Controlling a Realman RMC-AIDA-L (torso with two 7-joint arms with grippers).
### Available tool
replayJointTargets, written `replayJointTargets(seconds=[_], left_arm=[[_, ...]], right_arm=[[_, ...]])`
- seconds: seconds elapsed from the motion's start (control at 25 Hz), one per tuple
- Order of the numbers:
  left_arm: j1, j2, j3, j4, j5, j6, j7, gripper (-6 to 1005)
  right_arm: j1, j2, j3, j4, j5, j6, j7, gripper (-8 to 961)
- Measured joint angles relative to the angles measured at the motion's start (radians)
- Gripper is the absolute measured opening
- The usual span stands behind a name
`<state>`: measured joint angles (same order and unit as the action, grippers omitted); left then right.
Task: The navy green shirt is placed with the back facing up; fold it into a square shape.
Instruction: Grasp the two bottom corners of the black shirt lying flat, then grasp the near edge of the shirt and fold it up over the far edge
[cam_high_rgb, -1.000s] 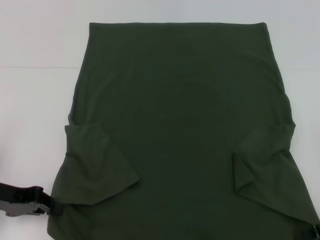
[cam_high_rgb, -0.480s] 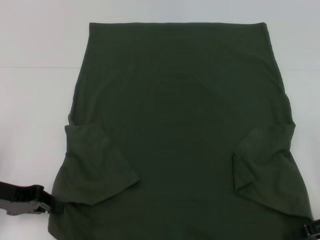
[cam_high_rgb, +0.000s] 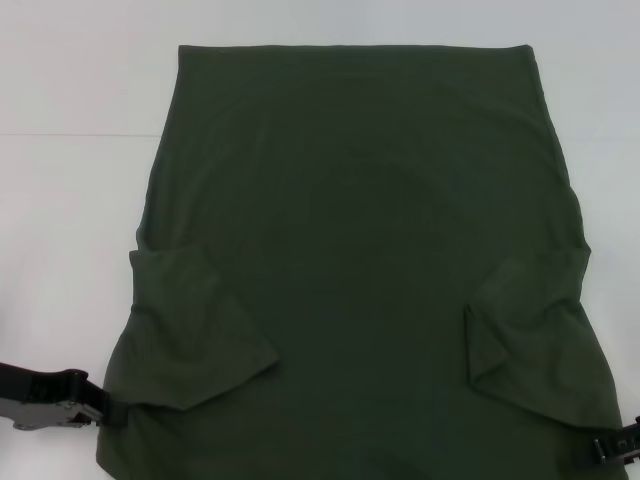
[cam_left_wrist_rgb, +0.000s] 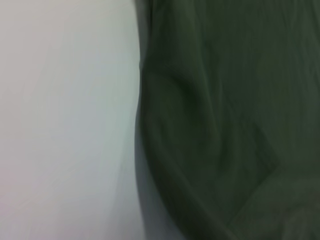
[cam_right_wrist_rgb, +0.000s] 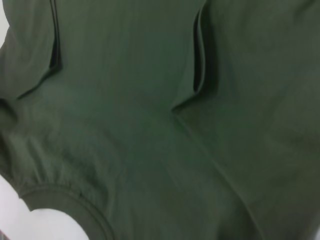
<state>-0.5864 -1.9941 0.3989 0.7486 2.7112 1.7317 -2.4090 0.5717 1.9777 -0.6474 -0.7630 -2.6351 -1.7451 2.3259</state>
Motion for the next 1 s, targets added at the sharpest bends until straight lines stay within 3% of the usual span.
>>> replayJointTargets(seconds=[0.28,0.48,0.6,0.8,1.0], left_arm=[[-0.001,0.0,0.0,0.0,-0.012,0.0,0.008,27],[-0.002,0.001,0.0,0.0,-0.013,-0.002,0.009,28],[-0.002,0.002,0.0,0.0,-0.013,-0.001,0.011,28],[-0.003,0.002,0.0,0.0,-0.013,-0.002,0.013,28],[-0.003,0.002,0.0,0.0,-0.013,-0.001,0.017,28]], right_arm=[[0.013,0.003,-0.014,-0.003,-0.006,-0.001,-0.001,791],[0.017,0.003,-0.025,-0.003,-0.006,-0.003,0.003,588],[0.017,0.003,-0.026,-0.004,-0.006,-0.004,0.004,342],[0.017,0.002,-0.027,-0.004,-0.006,-0.01,0.005,107],[0.017,0.001,-0.028,-0.004,-0.005,-0.018,-0.004,63]])
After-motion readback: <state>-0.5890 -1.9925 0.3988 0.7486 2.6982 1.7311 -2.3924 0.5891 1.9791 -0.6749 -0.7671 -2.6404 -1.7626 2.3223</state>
